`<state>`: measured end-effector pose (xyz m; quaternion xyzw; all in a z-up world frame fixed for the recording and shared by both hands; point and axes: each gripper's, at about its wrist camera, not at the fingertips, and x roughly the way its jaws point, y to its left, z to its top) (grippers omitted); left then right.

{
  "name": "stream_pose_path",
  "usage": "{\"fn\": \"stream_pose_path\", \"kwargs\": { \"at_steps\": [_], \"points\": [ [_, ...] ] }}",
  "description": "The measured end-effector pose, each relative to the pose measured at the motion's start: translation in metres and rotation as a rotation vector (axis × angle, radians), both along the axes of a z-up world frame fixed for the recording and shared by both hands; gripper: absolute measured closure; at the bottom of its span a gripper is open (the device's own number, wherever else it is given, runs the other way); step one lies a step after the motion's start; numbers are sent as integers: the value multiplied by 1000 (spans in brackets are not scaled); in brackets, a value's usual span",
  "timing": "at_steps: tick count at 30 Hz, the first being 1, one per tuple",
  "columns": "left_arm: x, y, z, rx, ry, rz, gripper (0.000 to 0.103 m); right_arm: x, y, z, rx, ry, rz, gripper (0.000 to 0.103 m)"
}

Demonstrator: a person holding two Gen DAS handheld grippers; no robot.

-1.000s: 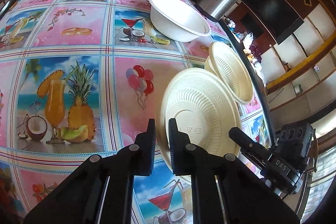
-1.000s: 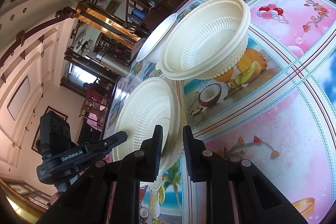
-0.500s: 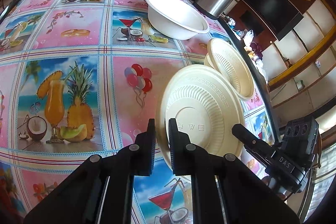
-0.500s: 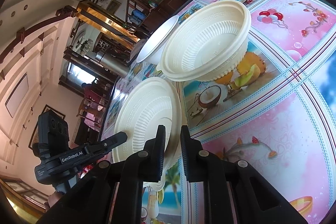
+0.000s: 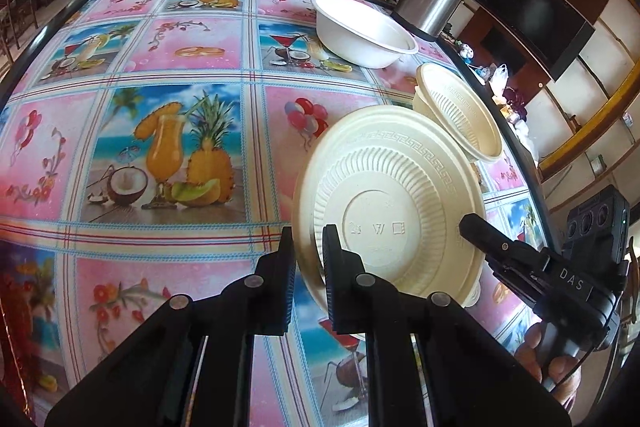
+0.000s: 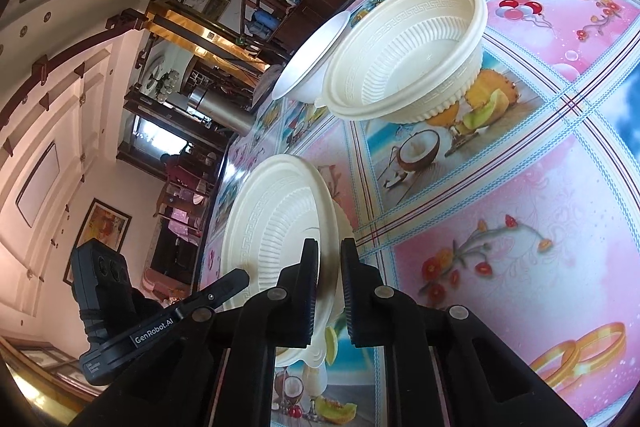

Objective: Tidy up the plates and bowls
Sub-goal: 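Carry the cream bowl with the left tool over the red plate stack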

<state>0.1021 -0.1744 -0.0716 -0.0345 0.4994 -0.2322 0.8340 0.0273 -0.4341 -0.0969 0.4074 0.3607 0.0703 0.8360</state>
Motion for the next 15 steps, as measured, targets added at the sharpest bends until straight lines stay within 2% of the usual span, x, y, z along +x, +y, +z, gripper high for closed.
{"fn": "stream_pose_path", "kwargs": {
  "at_steps": [15],
  "points": [
    [-51, 57, 12, 87, -106, 81, 91, -8, 48, 2, -20, -20, 96, 94]
  ]
}}
